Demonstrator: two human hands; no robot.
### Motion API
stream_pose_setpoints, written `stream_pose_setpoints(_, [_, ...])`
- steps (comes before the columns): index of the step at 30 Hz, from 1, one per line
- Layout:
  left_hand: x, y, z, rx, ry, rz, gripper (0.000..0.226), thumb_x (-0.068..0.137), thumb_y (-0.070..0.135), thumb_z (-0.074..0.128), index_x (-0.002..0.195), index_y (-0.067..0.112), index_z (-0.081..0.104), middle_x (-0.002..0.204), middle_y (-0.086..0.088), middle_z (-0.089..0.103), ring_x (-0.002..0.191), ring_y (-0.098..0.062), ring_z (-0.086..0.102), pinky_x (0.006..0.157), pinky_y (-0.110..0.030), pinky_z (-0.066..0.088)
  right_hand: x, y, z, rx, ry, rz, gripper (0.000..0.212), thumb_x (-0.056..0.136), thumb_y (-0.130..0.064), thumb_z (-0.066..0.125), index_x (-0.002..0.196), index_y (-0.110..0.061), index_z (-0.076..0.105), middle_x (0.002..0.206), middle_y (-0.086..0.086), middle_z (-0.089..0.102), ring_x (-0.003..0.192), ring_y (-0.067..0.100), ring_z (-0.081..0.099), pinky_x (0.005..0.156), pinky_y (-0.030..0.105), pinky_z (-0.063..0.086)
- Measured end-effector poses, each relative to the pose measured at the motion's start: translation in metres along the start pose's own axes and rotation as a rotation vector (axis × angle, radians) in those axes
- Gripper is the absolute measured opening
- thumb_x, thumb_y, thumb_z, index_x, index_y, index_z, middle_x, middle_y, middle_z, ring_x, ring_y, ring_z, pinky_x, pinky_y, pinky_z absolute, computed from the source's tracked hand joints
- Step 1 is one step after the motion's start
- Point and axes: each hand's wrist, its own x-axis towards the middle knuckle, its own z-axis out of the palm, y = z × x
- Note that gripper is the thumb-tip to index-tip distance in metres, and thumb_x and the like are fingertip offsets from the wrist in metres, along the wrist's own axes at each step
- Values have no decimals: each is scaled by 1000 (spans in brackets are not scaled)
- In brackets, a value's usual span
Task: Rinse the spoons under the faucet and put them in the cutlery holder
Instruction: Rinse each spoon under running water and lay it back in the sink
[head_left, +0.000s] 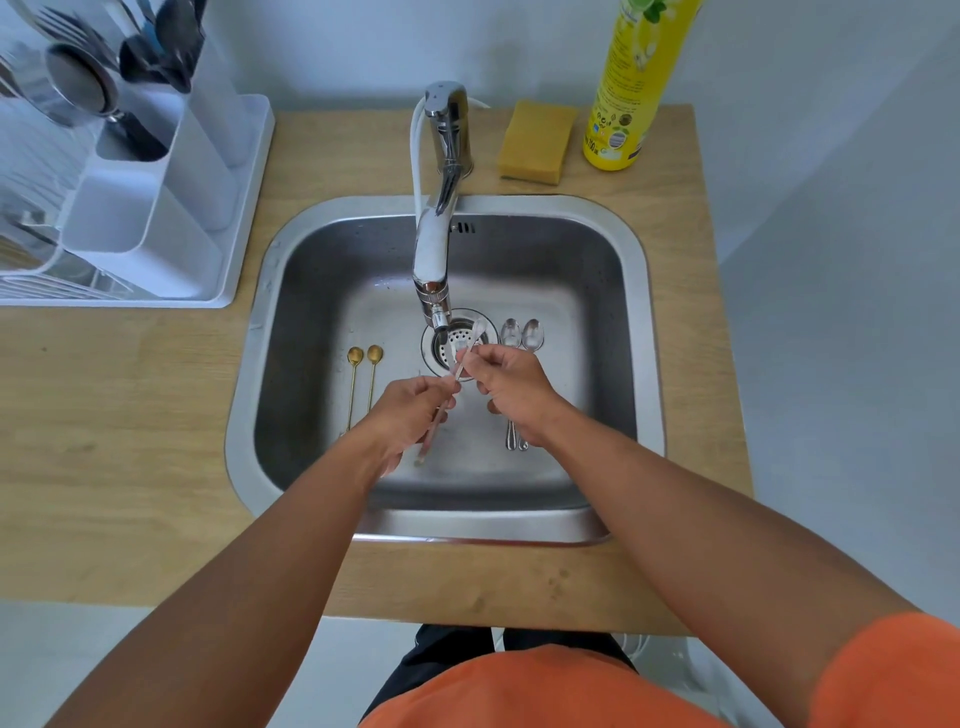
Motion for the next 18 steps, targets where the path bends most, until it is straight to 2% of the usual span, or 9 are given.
stream_pose_setpoints(4, [1, 3, 6, -42, -14, 5, 29, 104, 40, 60, 103, 15, 75, 87, 1, 68, 86, -19, 63, 83, -38, 52, -3, 3, 4, 18, 8, -9, 20, 96, -27, 69, 79, -25, 79, 74, -23, 73, 58, -12, 59, 56, 18, 44])
stream_pose_setpoints(6, [-1, -1, 5, -126, -61, -26, 31, 103, 46, 60, 102, 18, 75, 81, 4, 68, 85, -18, 64, 82, -38, 51, -3, 3, 2, 36, 4, -2, 13, 96, -29, 71, 85, -25, 77, 72, -24, 73, 58, -13, 60, 64, 18, 43])
stream_pose_setpoints(9, [-5, -6, 2, -225, -134, -68, 32, 103, 49, 58, 100, 21, 73, 78, 7, 67, 85, -17, 63, 80, -36, 51, -3, 2, 2, 42, -20, 1, 8, 95, -31, 72, 93, -24, 77, 71, -25, 72, 59, -15, 60, 64, 16, 42])
stream_pose_setpoints(14, [-6, -11, 0, -186, -198, -54, 36, 106, 48, 51, 105, 20, 74, 81, 5, 70, 86, -18, 65, 83, -36, 53, -1, -1, 1, 19, 0, -10, 9, 94, -29, 73, 93, -21, 77, 69, -22, 72, 56, -12, 60, 63, 18, 43])
stream_pose_setpoints(18, [-7, -17, -9, -25, -254, 11, 24, 104, 37, 60, 113, 23, 78, 97, 9, 80, 103, -19, 70, 87, -35, 53, 2, -4, -10, -63, 11, -20, 11, 97, -30, 70, 91, -23, 75, 63, -29, 67, 55, -15, 57, 63, 17, 41])
